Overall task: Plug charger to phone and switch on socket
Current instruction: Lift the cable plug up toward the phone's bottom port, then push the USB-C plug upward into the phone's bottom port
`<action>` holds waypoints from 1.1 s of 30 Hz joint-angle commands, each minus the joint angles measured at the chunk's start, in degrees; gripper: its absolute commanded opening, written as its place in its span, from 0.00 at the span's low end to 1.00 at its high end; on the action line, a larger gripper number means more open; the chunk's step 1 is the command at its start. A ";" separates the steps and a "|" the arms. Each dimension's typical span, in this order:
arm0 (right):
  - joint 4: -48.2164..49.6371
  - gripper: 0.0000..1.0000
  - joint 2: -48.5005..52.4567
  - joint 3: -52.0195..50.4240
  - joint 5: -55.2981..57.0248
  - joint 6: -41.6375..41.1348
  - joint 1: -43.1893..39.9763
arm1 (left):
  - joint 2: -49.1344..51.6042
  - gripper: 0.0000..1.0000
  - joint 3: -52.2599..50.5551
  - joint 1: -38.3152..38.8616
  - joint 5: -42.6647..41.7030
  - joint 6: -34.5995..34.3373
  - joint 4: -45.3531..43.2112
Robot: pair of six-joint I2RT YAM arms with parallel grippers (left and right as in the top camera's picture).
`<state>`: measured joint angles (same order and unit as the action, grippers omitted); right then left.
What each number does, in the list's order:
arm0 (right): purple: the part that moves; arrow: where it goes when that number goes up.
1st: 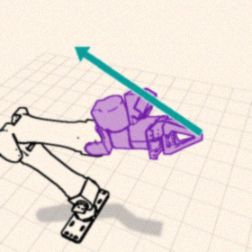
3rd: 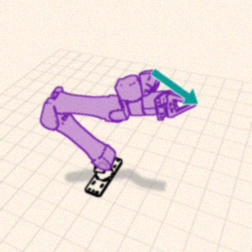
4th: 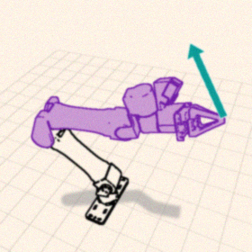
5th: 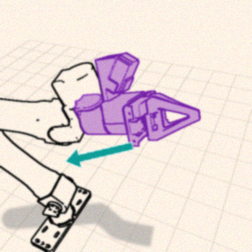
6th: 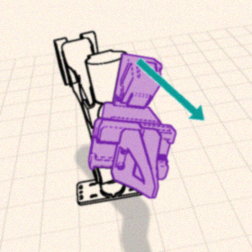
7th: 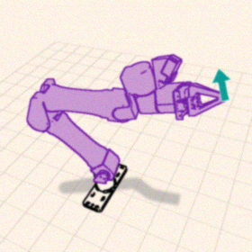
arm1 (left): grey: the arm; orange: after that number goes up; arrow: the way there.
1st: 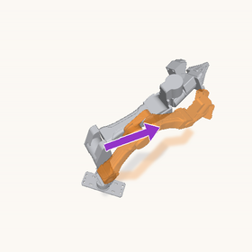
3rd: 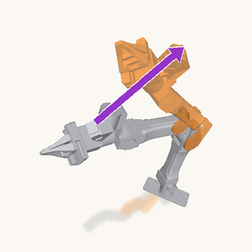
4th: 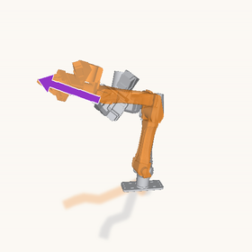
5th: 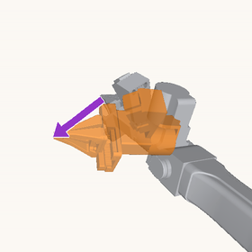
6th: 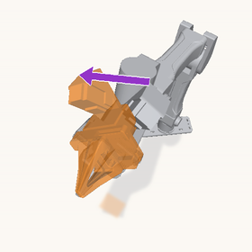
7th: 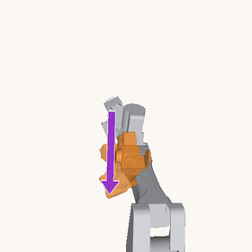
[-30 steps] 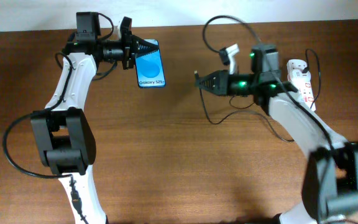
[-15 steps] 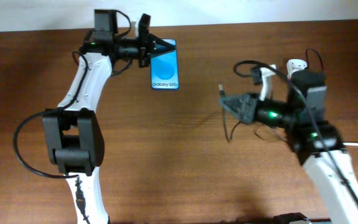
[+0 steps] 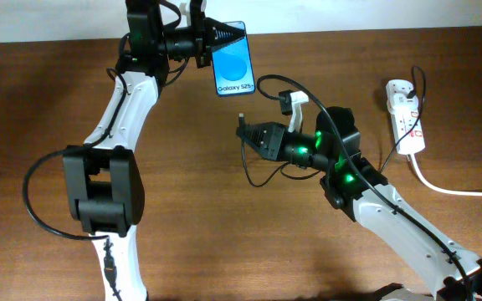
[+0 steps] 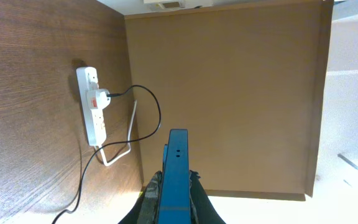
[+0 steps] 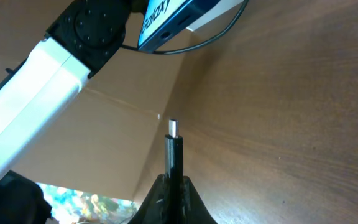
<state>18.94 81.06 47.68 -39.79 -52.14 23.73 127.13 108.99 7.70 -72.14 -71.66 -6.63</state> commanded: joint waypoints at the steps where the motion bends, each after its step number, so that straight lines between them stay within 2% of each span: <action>1: 0.39 0.04 0.00 2.10 1.99 0.44 0.42 | -0.70 0.00 0.94 0.09 -1.01 0.98 -0.15; 14: 1.25 0.04 3.67 5.16 2.25 -1.38 0.42 | -0.70 0.00 0.94 0.09 -2.08 2.05 -0.13; 33: 2.08 0.04 3.72 5.64 1.92 -1.79 0.63 | -0.70 0.00 0.94 2.10 -2.03 2.82 -0.11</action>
<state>20.67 84.75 51.92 -37.71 -54.04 23.90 127.13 108.99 9.43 -73.23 -70.24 -6.63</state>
